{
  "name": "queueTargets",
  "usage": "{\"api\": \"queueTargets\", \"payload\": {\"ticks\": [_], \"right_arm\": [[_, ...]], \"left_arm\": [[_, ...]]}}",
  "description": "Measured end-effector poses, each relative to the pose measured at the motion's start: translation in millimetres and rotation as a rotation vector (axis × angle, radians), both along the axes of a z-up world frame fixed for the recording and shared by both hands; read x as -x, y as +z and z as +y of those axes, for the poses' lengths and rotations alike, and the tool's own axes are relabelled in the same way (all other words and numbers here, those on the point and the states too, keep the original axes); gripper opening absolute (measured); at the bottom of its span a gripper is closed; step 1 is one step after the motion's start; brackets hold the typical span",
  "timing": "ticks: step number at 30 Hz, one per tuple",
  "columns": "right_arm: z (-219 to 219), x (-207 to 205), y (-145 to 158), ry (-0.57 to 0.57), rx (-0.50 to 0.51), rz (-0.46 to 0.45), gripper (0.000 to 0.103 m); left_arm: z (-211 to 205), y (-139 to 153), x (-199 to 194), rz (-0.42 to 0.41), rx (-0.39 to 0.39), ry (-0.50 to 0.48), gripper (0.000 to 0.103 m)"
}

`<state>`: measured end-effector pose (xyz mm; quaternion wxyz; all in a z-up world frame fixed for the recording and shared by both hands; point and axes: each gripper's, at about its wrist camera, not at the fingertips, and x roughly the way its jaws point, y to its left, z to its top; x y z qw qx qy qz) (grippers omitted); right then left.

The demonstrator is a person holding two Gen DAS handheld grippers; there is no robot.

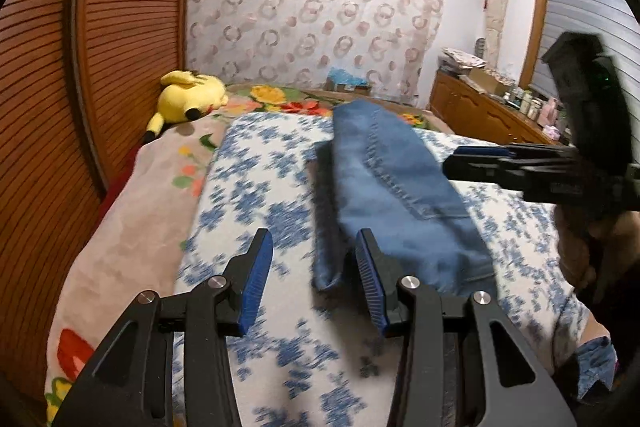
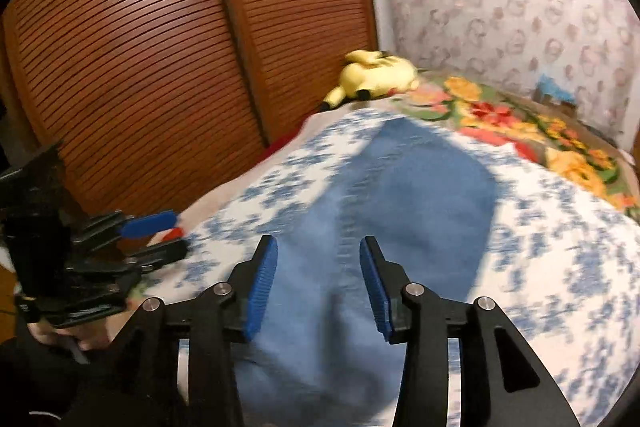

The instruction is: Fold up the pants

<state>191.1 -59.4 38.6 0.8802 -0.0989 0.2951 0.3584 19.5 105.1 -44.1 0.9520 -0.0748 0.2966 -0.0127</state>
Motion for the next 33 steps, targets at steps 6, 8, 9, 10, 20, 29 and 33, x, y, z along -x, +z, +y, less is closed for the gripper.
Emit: {"api": "queueTargets", "payload": {"ticks": [6, 8, 9, 10, 20, 29, 33], "right_arm": [[-25.0, -39.7, -6.7, -0.127, 0.052, -0.01, 0.054], [-27.9, -54.3, -8.9, -0.144, 0.053, 0.004, 0.055], [-25.5, -60.0, -6.3, -0.149, 0.05, 0.012, 0.055], [-24.4, -66.8, -7.8, -0.153, 0.048, 0.024, 0.055], [-0.4, -141.8, -30.2, -0.091, 0.009, 0.163, 0.067], [-4.5, -182.9, -50.5, 0.025, -0.075, 0.282, 0.056], [-0.8, -173.7, -40.7, 0.06, -0.082, 0.242, 0.029]], "left_arm": [[-22.1, 5.2, -23.3, 0.011, 0.006, -0.064, 0.044], [-28.4, -1.1, -31.1, 0.041, 0.021, -0.085, 0.044], [-31.4, -5.0, -33.2, 0.057, 0.02, -0.086, 0.044], [-32.8, -9.7, -34.4, 0.07, 0.017, -0.084, 0.044], [-23.6, -48.6, -43.4, 0.176, 0.08, -0.042, 0.044], [-29.7, -47.8, -35.1, 0.152, 0.116, -0.062, 0.017], [-27.1, -41.8, -31.7, 0.138, 0.113, -0.059, 0.01]]}}
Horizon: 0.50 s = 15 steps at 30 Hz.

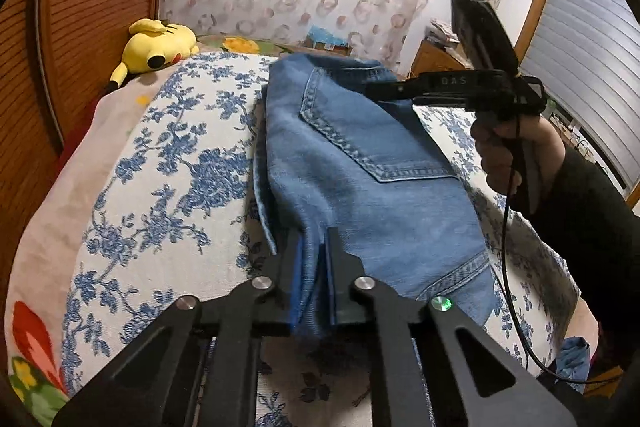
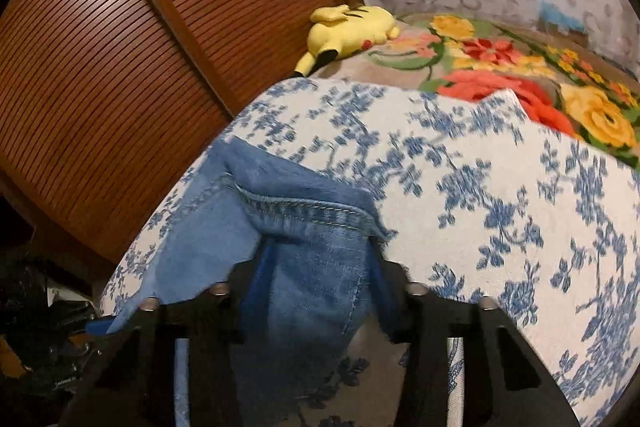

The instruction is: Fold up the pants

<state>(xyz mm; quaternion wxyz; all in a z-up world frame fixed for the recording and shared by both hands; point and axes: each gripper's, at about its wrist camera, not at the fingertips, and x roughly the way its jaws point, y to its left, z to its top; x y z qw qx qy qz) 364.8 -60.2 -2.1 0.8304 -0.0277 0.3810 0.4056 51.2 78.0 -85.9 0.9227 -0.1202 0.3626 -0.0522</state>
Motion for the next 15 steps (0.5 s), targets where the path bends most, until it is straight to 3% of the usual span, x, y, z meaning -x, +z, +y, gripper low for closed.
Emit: {"api": "queueTargets", "payload": {"ticks": [7, 15], "right_arm": [[29.1, 9.9, 22.5, 0.023, 0.006, -0.146, 0.022], [79.8, -28.7, 17.0, 0.02, -0.005, -0.162, 0.022]], "left_arm": [[22.1, 11.0, -4.5, -0.013, -0.024, 0.007, 0.009], [71.3, 18.9, -35.7, -0.026, -0.074, 0.058, 0.009]]}}
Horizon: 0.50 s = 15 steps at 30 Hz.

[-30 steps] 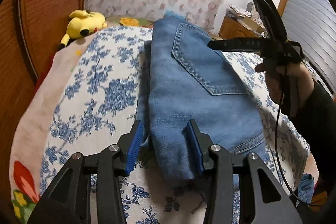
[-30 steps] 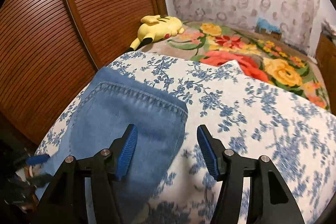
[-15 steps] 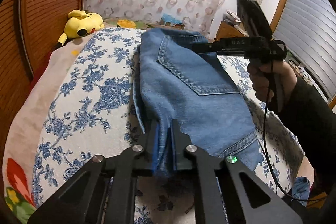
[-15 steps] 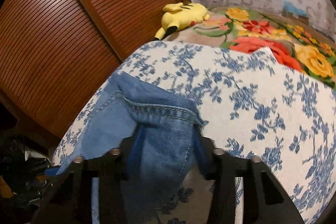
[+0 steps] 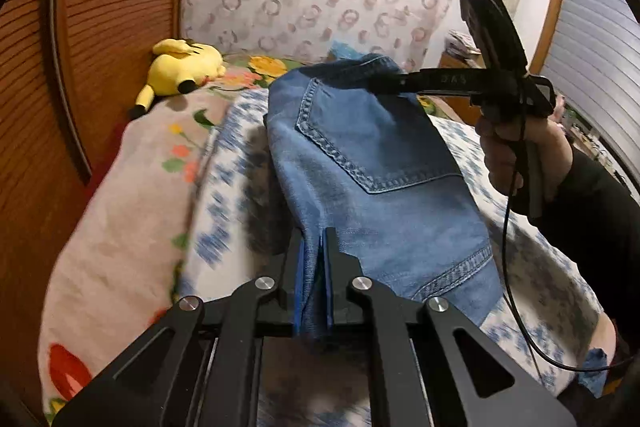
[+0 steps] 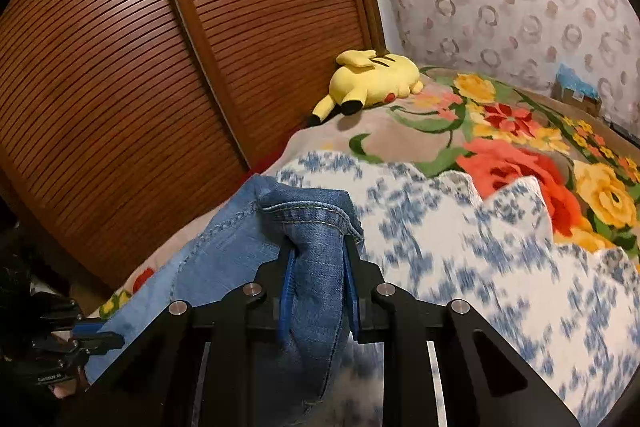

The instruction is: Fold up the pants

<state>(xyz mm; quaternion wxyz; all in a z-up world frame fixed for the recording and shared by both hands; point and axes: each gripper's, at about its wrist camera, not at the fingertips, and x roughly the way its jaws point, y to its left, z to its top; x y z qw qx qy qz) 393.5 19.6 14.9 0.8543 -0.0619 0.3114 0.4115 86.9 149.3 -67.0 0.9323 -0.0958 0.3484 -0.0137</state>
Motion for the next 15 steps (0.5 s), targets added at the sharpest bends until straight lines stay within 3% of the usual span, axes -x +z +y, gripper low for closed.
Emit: {"api": "queueTargets", "payload": {"ticks": [15], "right_arm": [[65.5, -91.7, -25.5, -0.094, -0.045, -0.001, 0.023]], "left_arm": [[63.3, 6.5, -77.7, -0.004, -0.098, 0.05, 0.009]]}}
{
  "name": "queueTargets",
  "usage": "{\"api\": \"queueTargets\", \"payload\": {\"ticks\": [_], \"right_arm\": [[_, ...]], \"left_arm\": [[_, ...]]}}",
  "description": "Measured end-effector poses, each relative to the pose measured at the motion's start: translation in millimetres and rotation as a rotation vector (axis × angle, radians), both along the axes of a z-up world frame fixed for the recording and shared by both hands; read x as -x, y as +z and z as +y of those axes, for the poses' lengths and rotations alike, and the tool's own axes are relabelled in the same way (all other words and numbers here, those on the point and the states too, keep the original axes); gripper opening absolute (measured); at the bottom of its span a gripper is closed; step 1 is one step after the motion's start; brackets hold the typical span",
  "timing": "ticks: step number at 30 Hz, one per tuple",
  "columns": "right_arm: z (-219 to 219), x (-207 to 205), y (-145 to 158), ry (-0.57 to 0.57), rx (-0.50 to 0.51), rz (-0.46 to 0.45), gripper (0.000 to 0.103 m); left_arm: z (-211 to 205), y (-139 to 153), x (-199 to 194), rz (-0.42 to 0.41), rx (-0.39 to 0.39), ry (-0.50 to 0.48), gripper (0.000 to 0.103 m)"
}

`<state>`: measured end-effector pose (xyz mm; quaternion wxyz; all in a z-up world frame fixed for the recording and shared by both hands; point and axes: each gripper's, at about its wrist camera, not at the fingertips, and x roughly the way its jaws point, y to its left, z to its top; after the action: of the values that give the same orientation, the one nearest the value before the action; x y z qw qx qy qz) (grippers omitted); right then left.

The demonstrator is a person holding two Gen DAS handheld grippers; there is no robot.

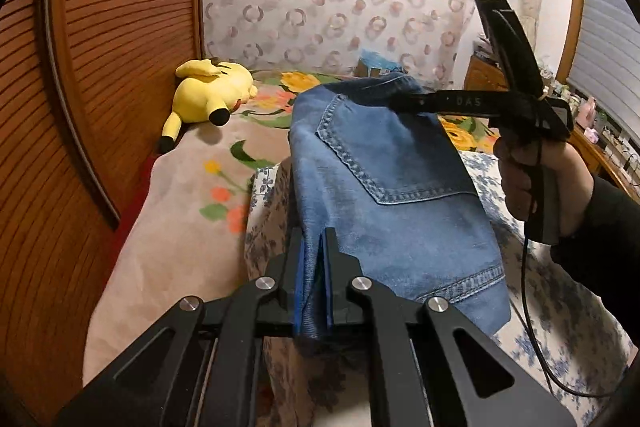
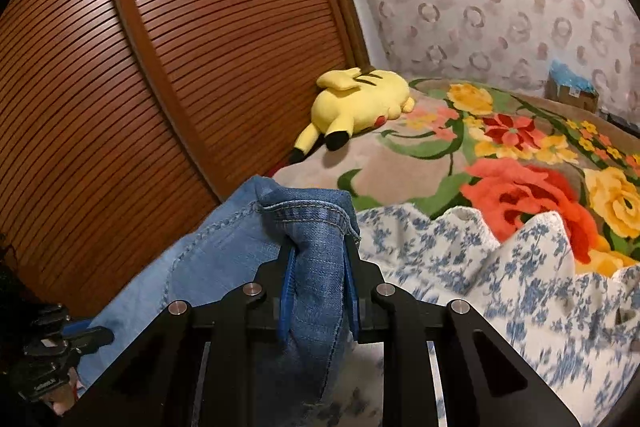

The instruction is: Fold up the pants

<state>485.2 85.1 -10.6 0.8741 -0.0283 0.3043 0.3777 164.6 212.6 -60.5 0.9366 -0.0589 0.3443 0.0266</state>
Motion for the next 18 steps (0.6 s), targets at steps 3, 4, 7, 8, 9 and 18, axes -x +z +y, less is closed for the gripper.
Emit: {"api": "queueTargets", "payload": {"ticks": [3, 4, 7, 8, 9, 18], "right_arm": [[4.4, -5.6, -7.9, -0.03, 0.065, -0.002, 0.031], [6.0, -5.9, -9.9, -0.035, 0.088, -0.01, 0.039], [3.3, -0.5, -8.5, -0.069, 0.118, -0.069, 0.045], [1.4, 3.0, -6.4, -0.066, 0.109, -0.09, 0.045], [0.3, 8.2, -3.9, -0.056, 0.1, -0.113, 0.045], [16.2, 4.3, -15.9, 0.001, 0.162, -0.119, 0.016]], "left_arm": [[-3.9, -7.3, -1.6, 0.018, -0.011, -0.009, 0.009], [-5.0, -8.8, -1.2, 0.021, -0.015, -0.01, 0.009], [-6.0, -13.4, -0.1, 0.028, -0.021, -0.006, 0.009], [-5.4, -13.4, -1.7, 0.029, -0.024, -0.004, 0.009], [-5.8, -14.5, -0.7, 0.03, -0.025, -0.002, 0.009], [-4.0, -18.5, -6.2, 0.042, -0.007, 0.007, 0.009]]}}
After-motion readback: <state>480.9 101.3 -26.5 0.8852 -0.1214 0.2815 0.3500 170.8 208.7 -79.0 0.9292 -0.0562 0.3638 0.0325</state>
